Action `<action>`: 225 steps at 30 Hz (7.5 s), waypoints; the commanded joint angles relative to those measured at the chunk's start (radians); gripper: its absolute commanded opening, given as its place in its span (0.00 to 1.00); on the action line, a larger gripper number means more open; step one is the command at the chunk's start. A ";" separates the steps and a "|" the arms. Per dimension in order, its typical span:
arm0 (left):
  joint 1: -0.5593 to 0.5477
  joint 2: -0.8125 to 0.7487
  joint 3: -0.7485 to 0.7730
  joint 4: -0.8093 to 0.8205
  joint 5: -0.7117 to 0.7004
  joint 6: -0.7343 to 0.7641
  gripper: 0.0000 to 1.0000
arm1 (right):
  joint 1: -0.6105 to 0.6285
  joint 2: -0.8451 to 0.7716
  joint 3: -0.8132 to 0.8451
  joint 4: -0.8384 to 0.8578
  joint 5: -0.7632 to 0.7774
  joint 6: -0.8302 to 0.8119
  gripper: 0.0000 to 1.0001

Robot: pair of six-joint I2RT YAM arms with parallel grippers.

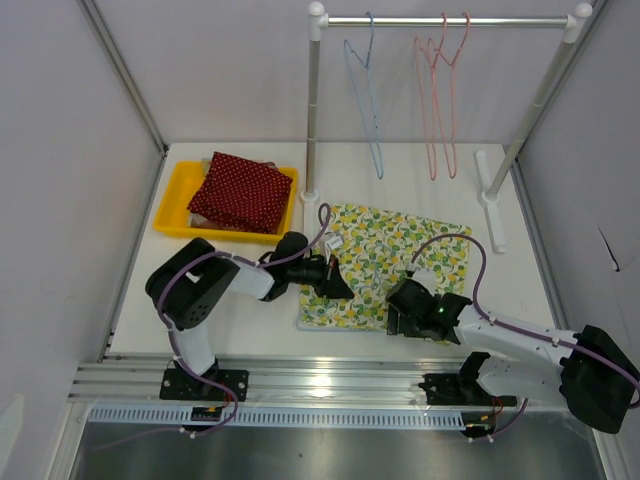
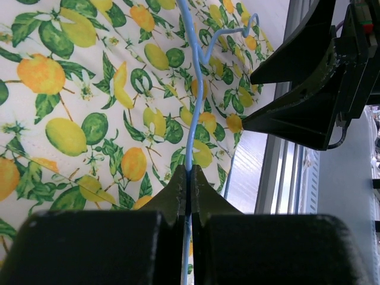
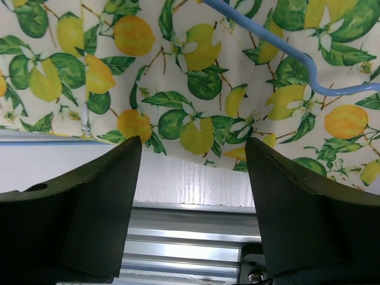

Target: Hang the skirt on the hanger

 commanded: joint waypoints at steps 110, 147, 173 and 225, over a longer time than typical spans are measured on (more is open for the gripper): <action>0.049 0.028 0.101 -0.059 -0.190 0.165 0.00 | 0.321 0.453 0.300 0.642 0.212 -0.288 0.14; 0.029 -0.112 0.012 0.086 -0.336 0.049 0.00 | 0.588 0.422 0.223 0.521 0.016 -0.182 0.15; 0.003 -0.190 -0.085 0.208 -0.502 0.012 0.00 | 0.349 0.007 0.220 0.079 0.188 0.052 0.81; -0.022 0.031 0.148 0.362 -0.396 -0.117 0.00 | -1.032 -0.190 -0.013 -0.111 -0.107 0.049 0.00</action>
